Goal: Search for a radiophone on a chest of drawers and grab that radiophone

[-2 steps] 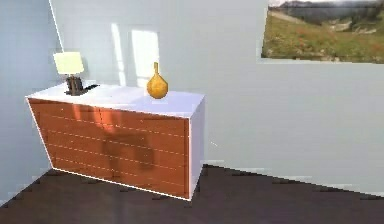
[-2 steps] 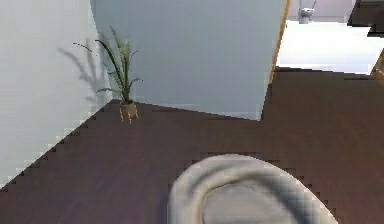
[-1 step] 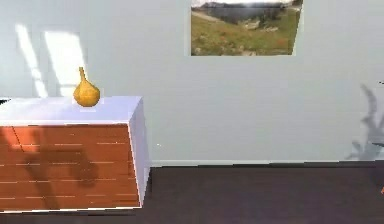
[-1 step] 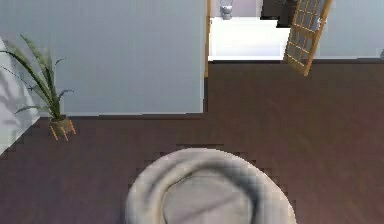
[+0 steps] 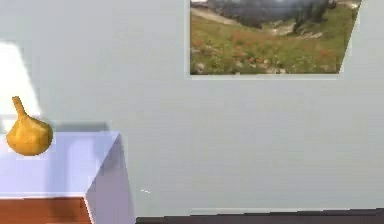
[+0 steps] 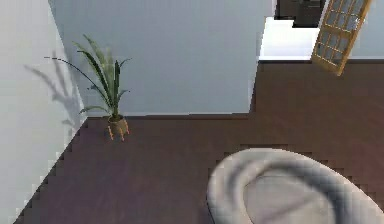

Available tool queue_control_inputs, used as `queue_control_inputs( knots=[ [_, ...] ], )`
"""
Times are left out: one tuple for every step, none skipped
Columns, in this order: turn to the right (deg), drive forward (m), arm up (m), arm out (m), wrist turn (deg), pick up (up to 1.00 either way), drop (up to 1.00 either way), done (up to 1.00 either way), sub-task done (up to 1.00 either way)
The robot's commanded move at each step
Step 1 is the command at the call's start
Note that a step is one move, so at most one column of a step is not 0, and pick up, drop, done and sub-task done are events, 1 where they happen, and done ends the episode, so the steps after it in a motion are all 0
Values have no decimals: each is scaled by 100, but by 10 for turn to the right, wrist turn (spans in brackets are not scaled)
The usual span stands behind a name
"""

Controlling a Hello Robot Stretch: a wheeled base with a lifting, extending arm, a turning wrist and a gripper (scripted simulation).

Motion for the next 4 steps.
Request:
queue_control_inputs(
  knots=[
    [-450, 0, 0, 0, 0, 0, 0, 0, 0],
    [-300, 0, 0, 0, 0, 0, 0, 0, 0],
    [0, 100, 0, 0, 0, 0, 0, 0, 0],
    [-60, 0, 0, 0, 0, 0, 0, 0, 0]
  ],
)
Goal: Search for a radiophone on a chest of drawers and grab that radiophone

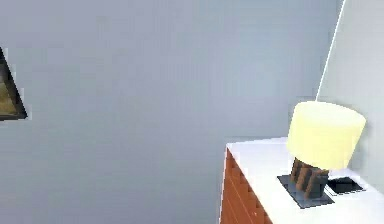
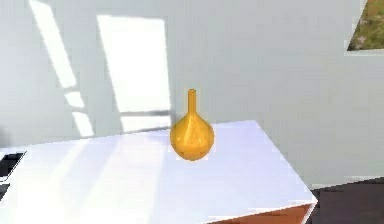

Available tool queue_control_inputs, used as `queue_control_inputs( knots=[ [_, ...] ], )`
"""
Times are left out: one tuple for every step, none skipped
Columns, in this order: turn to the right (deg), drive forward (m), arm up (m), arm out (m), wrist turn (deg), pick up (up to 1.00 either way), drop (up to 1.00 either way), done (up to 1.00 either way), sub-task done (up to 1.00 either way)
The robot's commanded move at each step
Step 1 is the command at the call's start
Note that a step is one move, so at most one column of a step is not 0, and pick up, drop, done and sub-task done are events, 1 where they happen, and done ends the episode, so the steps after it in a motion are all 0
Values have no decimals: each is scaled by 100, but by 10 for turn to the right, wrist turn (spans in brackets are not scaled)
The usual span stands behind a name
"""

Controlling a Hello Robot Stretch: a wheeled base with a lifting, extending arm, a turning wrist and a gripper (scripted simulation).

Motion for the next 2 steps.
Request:
queue_control_inputs(
  knots=[
    [0, 5, 0, 0, 0, 0, 0, 0, 0],
    [-390, 0, 0, 0, 0, 0, 0, 0, 0]
  ],
)
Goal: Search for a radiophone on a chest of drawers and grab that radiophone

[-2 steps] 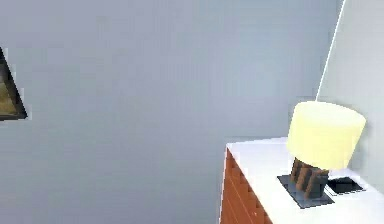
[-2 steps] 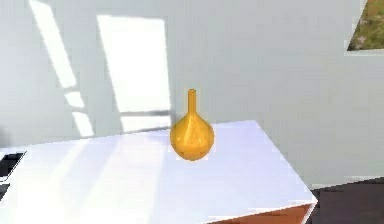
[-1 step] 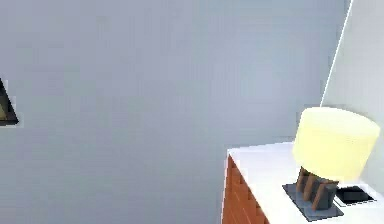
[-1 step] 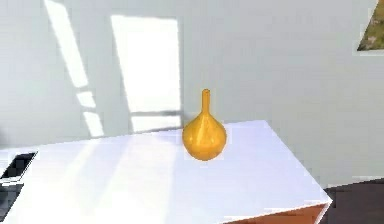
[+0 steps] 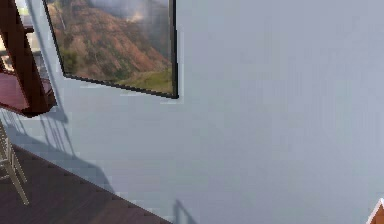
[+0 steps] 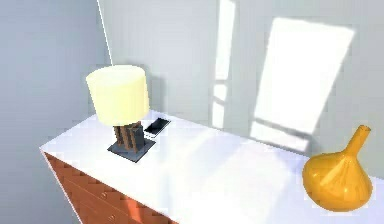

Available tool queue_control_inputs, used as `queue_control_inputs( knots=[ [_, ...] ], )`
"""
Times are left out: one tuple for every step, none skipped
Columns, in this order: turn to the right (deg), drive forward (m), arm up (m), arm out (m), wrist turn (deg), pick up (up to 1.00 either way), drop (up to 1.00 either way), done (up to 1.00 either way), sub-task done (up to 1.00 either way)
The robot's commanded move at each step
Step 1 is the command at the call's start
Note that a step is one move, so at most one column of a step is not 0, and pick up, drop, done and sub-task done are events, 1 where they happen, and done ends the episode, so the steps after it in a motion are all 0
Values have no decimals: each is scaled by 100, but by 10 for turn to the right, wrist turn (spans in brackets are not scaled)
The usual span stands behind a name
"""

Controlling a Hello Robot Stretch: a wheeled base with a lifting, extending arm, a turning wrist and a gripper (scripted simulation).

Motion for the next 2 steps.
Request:
queue_control_inputs(
  knots=[
    [0, 0, 50, 0, 0, 0, 0, 0, 0],
    [0, 0, 38, 0, 0, 0, 0, 0, 0]
  ],
)
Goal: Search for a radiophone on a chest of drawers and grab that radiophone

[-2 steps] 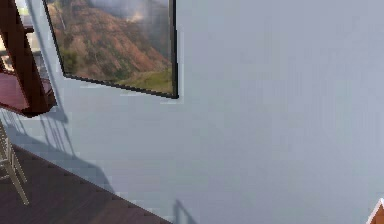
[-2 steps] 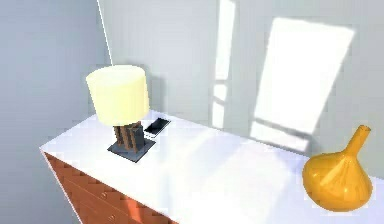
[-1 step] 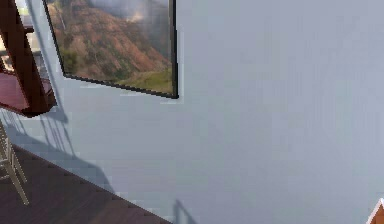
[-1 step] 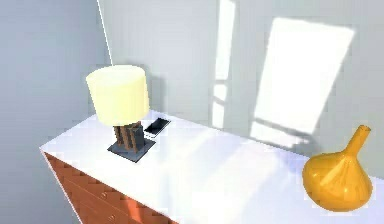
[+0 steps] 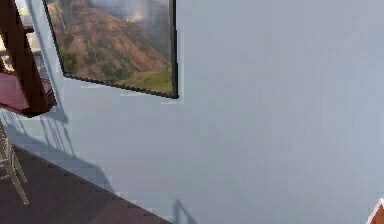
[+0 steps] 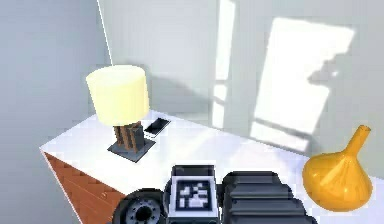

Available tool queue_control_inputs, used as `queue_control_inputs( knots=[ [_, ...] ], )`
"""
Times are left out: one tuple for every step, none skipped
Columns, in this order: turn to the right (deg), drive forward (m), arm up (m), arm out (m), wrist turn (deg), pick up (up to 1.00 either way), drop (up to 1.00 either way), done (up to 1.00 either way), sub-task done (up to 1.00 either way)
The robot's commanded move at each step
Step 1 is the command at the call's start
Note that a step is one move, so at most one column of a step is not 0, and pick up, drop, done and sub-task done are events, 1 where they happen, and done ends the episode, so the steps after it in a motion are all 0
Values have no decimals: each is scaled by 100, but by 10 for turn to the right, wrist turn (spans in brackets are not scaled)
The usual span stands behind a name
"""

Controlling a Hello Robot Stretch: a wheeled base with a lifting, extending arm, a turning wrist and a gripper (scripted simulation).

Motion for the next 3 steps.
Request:
queue_control_inputs(
  knots=[
    [0, 0, 0, 50, 0, 0, 0, 0, 0],
    [0, 0, 0, 0, 450, 0, 0, 0, 0],
    [0, 0, 0, 0, 450, 0, 0, 0, 0]
  ],
)
